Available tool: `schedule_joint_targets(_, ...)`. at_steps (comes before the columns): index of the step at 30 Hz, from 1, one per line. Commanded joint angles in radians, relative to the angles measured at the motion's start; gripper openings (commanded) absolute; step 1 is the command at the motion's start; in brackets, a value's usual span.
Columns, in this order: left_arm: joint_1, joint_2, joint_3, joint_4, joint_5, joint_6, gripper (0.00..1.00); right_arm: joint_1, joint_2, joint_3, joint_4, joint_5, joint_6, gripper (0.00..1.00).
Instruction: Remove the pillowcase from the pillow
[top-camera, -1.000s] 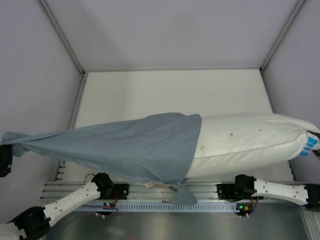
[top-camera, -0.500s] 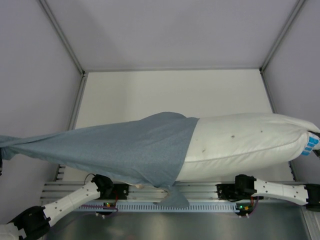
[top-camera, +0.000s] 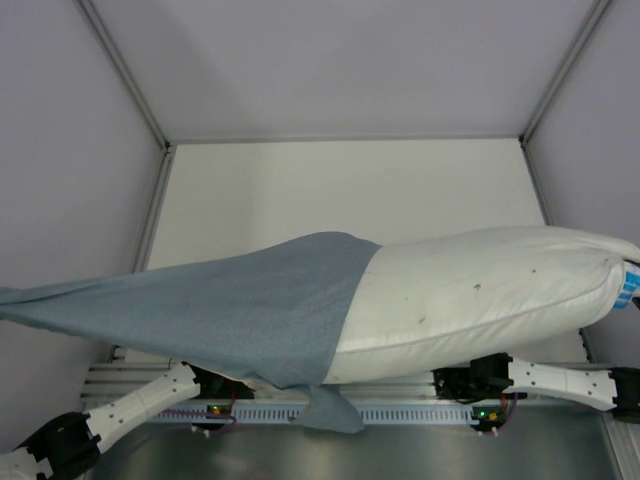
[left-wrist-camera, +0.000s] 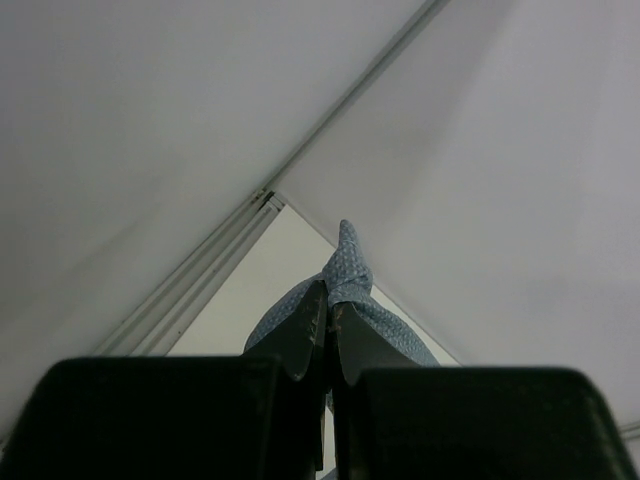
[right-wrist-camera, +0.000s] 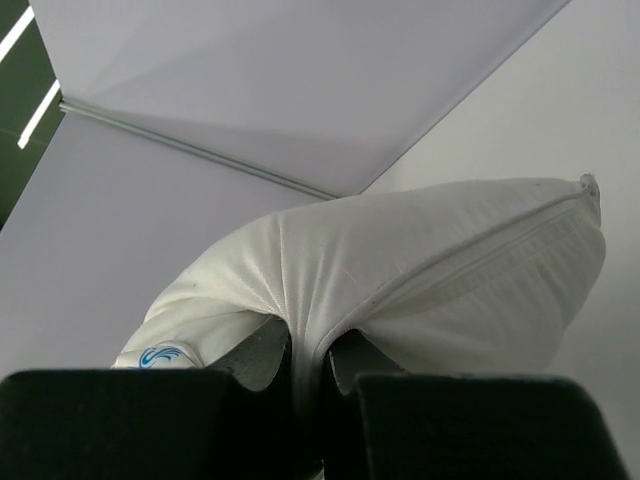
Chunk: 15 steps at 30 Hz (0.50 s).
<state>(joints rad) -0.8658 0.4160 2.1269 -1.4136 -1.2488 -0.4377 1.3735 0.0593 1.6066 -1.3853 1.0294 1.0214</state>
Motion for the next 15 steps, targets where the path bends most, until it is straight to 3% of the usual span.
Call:
schedule_joint_targets(1, 0.004, -0.046, 0.044, -0.093, -0.213, 0.054, 0.00, -0.063, -0.173, 0.105, -0.112, 0.242, -0.040, 0.00)
schedule_joint_targets(10, 0.004, -0.060, 0.048, -0.094, -0.225, 0.047, 0.00, -0.065, -0.168, 0.101, -0.112, 0.251, -0.040, 0.00)
schedule_joint_targets(15, -0.005, -0.077, -0.021, -0.093, -0.150, -0.013, 0.00, -0.062, -0.150, 0.053, -0.110, 0.245, -0.012, 0.00)
